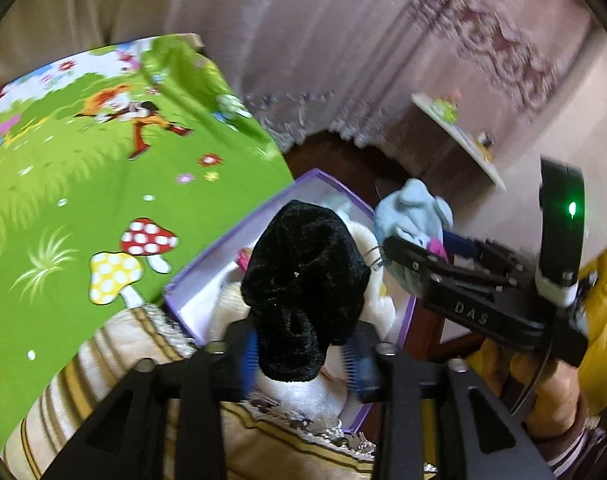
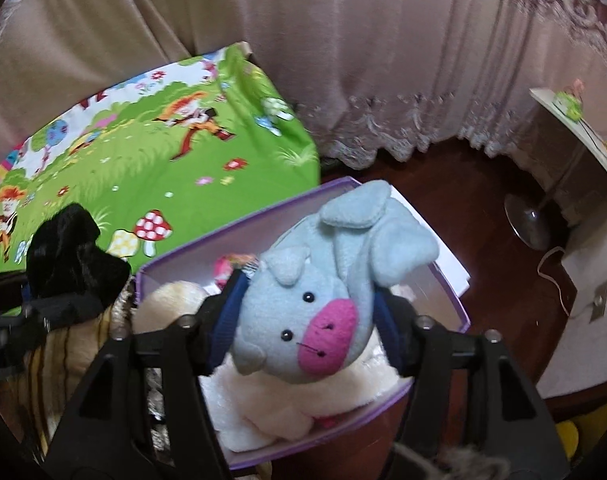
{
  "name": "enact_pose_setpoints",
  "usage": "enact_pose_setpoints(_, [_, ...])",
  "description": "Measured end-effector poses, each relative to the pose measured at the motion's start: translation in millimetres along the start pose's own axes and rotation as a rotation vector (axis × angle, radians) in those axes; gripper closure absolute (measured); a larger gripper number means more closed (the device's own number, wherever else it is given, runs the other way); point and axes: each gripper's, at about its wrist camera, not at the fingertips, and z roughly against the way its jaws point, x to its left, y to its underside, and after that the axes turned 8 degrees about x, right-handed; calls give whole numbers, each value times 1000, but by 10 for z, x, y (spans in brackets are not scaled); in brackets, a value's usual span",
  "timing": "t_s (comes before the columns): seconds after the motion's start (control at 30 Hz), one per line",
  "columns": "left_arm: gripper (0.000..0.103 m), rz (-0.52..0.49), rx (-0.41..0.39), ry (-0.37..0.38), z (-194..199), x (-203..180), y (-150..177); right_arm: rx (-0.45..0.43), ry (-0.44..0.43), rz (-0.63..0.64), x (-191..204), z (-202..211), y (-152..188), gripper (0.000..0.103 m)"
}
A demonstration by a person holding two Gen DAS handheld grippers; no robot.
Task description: Organize soft objects
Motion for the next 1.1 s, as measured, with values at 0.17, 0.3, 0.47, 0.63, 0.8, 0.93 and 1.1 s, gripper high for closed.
enact_pose_setpoints(0.17, [40, 7, 38, -12, -116, -78, 40, 6, 16, -21, -117, 14, 75, 31])
enact_pose_setpoints(0.3, [31, 27, 40, -13, -82, -59, 70, 8, 20, -38, -182, 57, 137, 30])
enact_pose_setpoints(0.47, [18, 50, 35, -30, -38, -92, 143, 5, 22, -47, -227, 156, 221, 29])
enact_pose_setpoints(0.63, [15, 25, 38, -90, -17, -228, 205, -8, 42, -47, -255, 295, 326, 28])
enact_pose_setpoints(0.8, [1, 27, 30, -65, 28, -287, 266, -14, 47, -58, -317, 399, 417, 28])
enact_pose_setpoints(0.93, [0, 38, 18, -61, 71, -283, 271, -18, 54, -64, -339, 458, 480, 27])
enact_pose_setpoints(1.1, [0, 27, 14, -95, 79, -320, 267, -22, 56, -71, -384, 492, 523, 27])
